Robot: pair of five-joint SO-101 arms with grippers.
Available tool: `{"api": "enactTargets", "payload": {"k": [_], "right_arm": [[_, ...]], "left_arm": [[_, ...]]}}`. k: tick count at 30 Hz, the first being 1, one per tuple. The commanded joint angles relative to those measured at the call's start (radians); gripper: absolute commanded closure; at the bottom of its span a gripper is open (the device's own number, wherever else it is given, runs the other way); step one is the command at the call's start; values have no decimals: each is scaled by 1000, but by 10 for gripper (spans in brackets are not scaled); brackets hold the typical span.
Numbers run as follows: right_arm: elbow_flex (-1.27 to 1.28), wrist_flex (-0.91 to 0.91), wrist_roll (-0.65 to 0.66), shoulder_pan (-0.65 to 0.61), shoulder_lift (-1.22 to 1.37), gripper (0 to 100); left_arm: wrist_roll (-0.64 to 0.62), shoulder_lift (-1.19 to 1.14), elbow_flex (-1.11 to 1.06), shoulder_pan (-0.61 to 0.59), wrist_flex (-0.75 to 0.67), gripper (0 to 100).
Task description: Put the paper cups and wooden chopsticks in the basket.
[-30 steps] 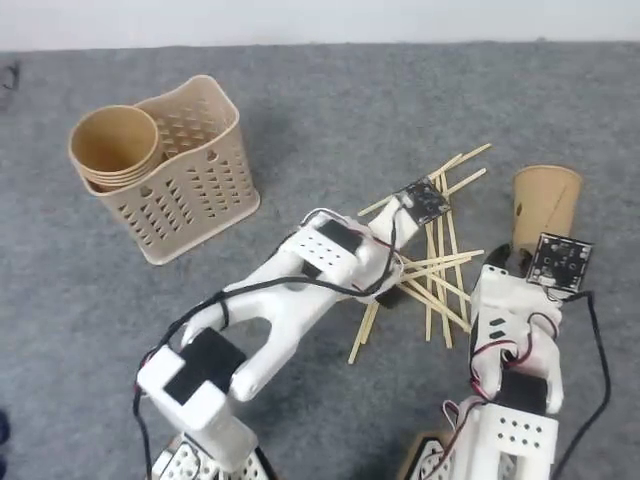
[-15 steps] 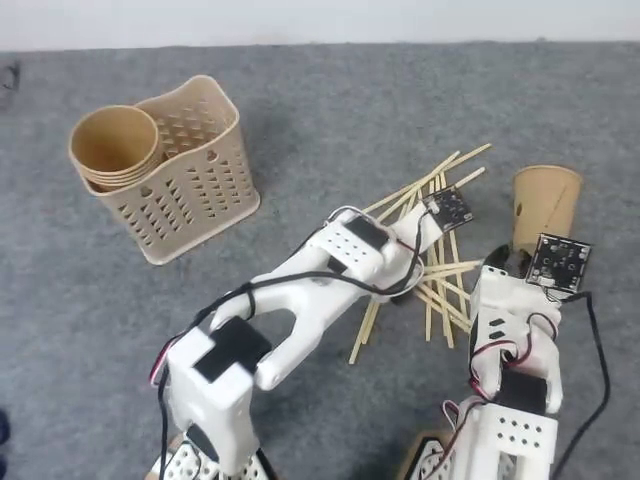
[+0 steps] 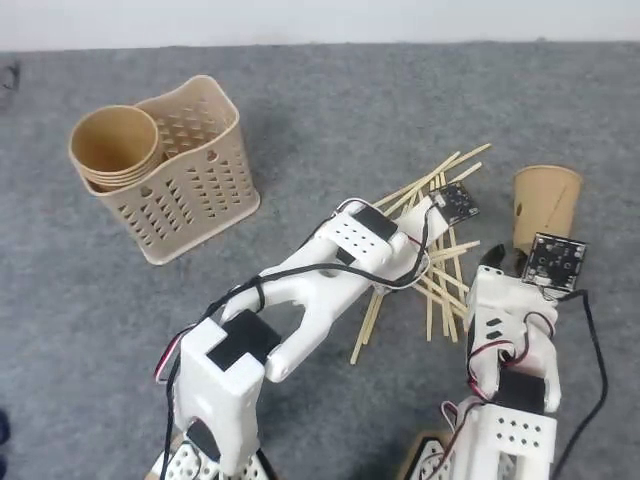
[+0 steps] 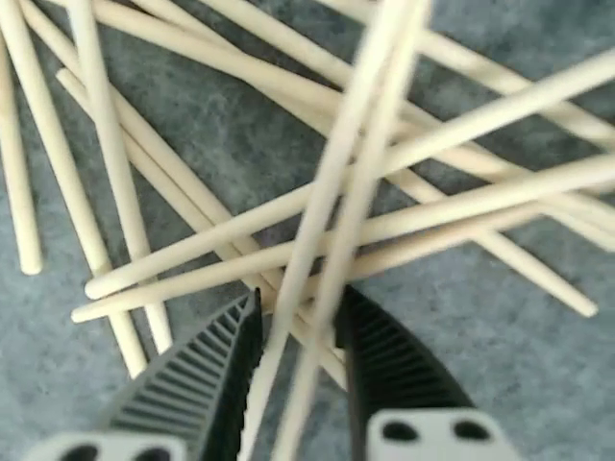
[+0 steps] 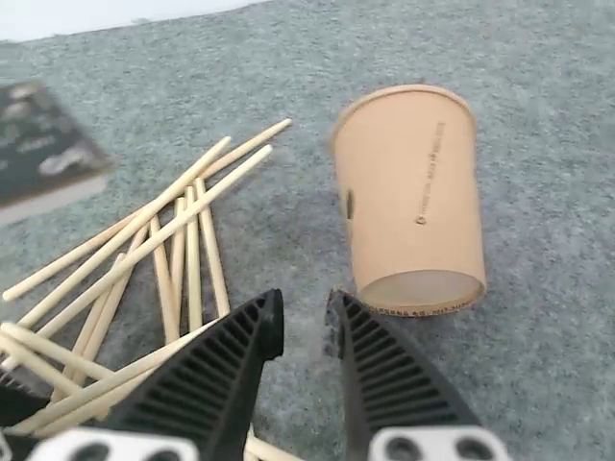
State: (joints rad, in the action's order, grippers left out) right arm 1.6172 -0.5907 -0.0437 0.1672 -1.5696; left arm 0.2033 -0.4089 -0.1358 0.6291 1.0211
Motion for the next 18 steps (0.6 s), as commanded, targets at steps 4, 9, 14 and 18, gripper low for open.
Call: {"api": "enactTargets", "payload": {"k": [4, 9, 14, 18], "right_arm": [[-5, 24, 25, -13, -19, 909], [-5, 24, 25, -12, -19, 909], [-5, 22, 25, -10, -19, 909], [-5, 22, 25, -7, -19, 909]], "left_arm": [[55, 8, 84, 20, 64, 988], [58, 8, 222, 23, 222, 988], [58, 8, 369, 20, 365, 988], [58, 9, 510, 17, 482, 988]]}}
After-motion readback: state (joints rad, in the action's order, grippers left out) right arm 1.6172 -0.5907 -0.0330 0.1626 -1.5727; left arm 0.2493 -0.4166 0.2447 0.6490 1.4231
